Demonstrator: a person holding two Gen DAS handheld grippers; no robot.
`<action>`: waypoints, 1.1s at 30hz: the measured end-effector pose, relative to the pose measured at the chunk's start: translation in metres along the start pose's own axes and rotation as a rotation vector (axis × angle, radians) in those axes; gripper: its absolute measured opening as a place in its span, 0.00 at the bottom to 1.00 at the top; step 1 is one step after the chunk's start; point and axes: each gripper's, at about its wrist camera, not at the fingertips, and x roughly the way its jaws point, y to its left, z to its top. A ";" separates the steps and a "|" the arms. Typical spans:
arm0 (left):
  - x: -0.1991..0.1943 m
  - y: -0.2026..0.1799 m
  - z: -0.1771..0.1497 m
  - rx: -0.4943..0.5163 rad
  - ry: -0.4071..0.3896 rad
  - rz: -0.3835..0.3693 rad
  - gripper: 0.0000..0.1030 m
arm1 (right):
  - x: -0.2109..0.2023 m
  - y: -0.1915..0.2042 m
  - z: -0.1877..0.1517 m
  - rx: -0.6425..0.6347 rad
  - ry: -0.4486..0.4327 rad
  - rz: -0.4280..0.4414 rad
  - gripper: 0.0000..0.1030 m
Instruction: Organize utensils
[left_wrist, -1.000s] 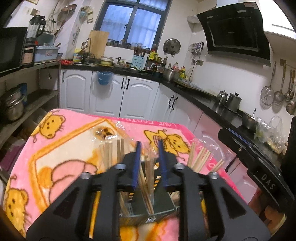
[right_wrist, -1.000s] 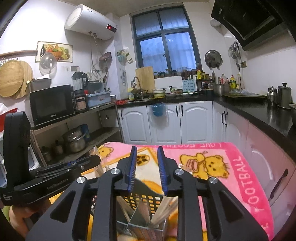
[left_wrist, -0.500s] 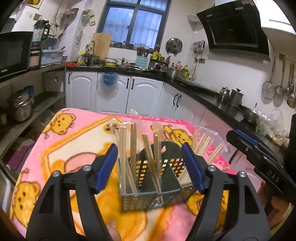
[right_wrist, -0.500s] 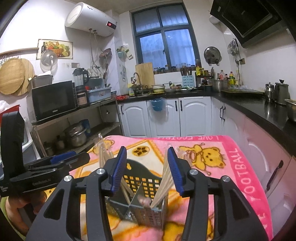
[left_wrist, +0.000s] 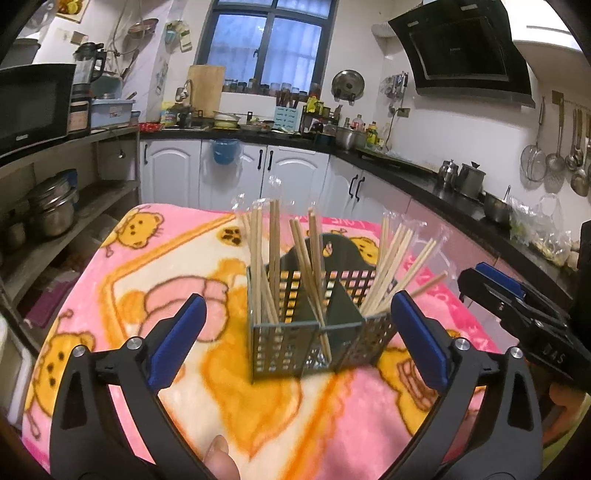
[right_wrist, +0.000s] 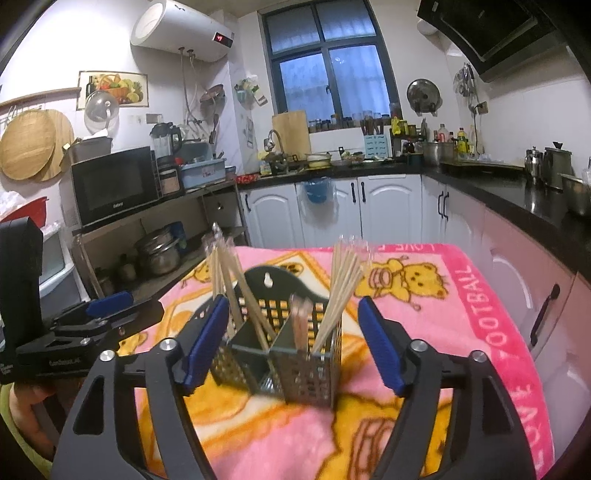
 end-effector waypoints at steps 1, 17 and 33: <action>0.000 0.000 -0.002 -0.001 0.004 0.000 0.89 | -0.002 0.001 -0.003 0.000 0.000 -0.001 0.73; -0.002 0.016 -0.058 -0.064 0.075 0.025 0.90 | -0.013 0.006 -0.059 -0.003 0.095 -0.023 0.88; -0.018 0.011 -0.097 -0.032 0.032 0.061 0.90 | -0.023 0.012 -0.096 -0.029 0.055 -0.100 0.93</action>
